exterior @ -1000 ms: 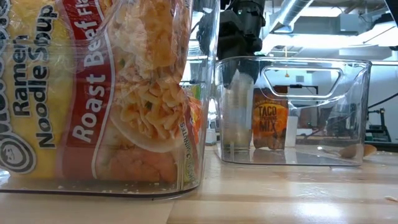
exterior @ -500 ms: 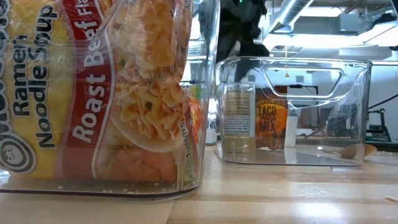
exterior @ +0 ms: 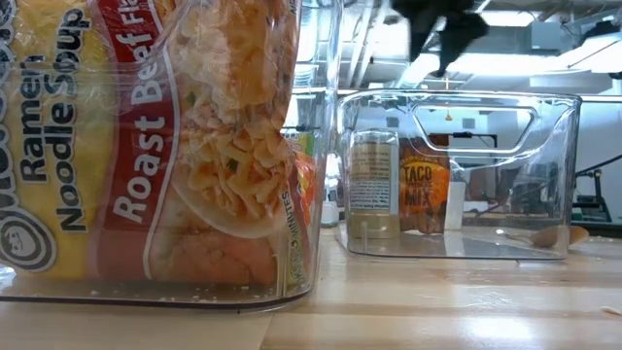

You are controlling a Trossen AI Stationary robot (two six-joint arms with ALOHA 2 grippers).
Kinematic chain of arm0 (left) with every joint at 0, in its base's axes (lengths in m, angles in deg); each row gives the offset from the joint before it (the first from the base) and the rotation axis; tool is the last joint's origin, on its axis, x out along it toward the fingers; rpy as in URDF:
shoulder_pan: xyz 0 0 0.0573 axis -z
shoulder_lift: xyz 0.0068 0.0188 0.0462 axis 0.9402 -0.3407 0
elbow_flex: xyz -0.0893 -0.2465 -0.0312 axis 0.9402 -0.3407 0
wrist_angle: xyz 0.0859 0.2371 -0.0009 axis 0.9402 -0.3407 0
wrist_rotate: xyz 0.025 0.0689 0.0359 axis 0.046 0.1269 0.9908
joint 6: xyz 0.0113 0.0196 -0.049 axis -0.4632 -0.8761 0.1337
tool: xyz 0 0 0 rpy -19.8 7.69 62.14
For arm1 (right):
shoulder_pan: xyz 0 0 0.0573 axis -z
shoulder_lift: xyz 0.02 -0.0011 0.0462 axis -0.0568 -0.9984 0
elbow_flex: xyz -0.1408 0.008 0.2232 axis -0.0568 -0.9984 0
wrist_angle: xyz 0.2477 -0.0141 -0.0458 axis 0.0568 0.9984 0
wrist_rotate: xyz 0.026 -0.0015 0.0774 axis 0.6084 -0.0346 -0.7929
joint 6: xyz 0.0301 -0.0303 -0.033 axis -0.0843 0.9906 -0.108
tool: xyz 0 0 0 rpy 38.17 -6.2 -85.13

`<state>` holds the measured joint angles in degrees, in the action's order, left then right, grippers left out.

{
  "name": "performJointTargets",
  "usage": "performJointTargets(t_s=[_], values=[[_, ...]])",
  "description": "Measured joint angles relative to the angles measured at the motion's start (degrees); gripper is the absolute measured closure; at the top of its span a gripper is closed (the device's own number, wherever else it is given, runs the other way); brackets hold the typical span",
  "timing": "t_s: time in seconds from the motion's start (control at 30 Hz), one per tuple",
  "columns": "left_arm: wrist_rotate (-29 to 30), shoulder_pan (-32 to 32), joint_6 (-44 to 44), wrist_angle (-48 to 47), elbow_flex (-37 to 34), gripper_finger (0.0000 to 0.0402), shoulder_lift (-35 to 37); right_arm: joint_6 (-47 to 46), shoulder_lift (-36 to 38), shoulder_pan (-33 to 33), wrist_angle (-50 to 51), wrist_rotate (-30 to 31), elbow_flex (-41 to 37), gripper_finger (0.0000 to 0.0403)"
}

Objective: Pick & Place Food Item
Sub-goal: Put the gold spoon into the white bin

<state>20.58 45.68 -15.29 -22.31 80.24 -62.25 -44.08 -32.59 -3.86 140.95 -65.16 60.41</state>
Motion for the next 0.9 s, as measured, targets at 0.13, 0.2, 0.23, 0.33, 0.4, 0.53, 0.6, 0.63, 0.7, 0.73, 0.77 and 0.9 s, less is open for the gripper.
performJointTargets(t_s=[0.13,0.2,0.23,0.33,0.4,0.53,0.6,0.63,0.7,0.73,0.77,0.9], values=[[0.0,0.0,0.04,-1.86,0.0,0.0088,-0.02,-3.92,4.45,-0.06,3.66,0.21,-5.28,0.0086],[0.0,0.0,0.31,-2.49,0.0,0.0088,-0.02,-6.08,7.02,-0.57,3.24,-0.51,-8.87,0.0086],[-0.09,0.01,0.6,-2.59,0.0,0.0088,-0.02,-7.04,8.34,-0.79,3.09,-1.06,-10.69,0.0086],[-1.87,0.0,2.21,-2.58,0.0,0.0088,-0.02,-10.87,12.22,-1.79,1.58,-2.92,-16.09,0.0086],[-3.44,0.0,3.33,-2.67,0.0,0.0088,-0.02,-13.72,14.98,-2.63,1.52,-3.98,-19.33,0.0086],[-5.68,0.02,6.14,-3.27,0.0,0.0088,-0.02,-20.97,20.55,-5.04,1.15,-4.42,-24.32,0.0086],[-5.67,0.04,7.53,-3.23,0.0,0.0088,-0.02,-24.33,22.78,-6.32,0.82,-4.29,-25.97,0.0086],[-5.66,0.04,7.94,-3.23,0.0,0.0088,-0.02,-25.7,23.65,-6.89,0.29,-4.26,-26.78,0.0086],[-5.68,0.04,8.86,-3.21,0.0,0.0088,-0.02,-28.08,25.14,-7.77,-1.85,-4.28,-28.43,0.0086],[-5.66,0.04,9.13,-3.15,0.0,0.0088,-0.02,-29.41,25.61,-8.12,-2.84,-4.27,-29.16,0.0086],[-5.66,0.04,9.26,-3.04,0.0,0.0088,-0.02,-30.76,25.76,-8.4,-3.48,-4.28,-29.71,0.0086],[-5.68,0.04,9.53,-2.5,0.0,0.0088,-0.02,-35.31,25.34,-8.79,-5.79,-4.42,-31.83,0.0086]])
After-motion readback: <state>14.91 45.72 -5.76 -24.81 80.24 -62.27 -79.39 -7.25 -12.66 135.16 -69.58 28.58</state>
